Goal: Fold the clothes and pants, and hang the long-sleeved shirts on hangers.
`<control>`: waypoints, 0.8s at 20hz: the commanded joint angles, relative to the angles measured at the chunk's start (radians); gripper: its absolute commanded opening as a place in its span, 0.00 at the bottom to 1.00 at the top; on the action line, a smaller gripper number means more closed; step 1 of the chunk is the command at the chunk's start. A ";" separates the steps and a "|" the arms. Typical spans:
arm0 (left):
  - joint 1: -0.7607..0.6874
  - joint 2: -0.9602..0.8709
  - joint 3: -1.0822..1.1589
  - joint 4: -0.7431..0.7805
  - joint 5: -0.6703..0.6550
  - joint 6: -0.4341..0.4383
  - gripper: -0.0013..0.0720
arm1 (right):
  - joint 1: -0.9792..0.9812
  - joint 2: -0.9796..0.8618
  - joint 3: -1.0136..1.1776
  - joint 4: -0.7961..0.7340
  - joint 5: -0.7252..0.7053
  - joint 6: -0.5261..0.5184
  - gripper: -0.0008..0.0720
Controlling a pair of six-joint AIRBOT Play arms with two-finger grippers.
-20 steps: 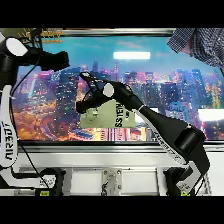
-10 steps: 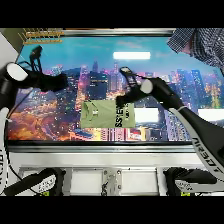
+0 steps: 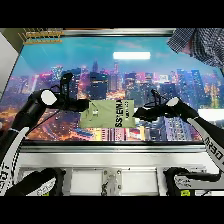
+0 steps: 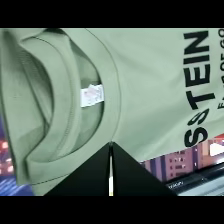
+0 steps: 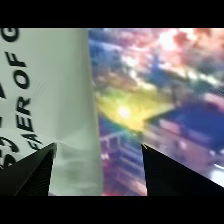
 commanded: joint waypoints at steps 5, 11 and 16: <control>-0.070 0.003 -0.012 0.000 0.040 -0.035 0.03 | 0.116 -0.118 0.023 0.332 -0.119 -0.170 0.45; -0.070 0.003 -0.012 0.000 0.037 -0.048 0.03 | 0.003 -0.031 0.124 -0.036 -0.103 -0.009 0.03; -0.070 0.003 -0.013 0.000 0.038 -0.048 0.03 | -0.431 0.178 0.179 -0.551 -0.030 0.219 0.03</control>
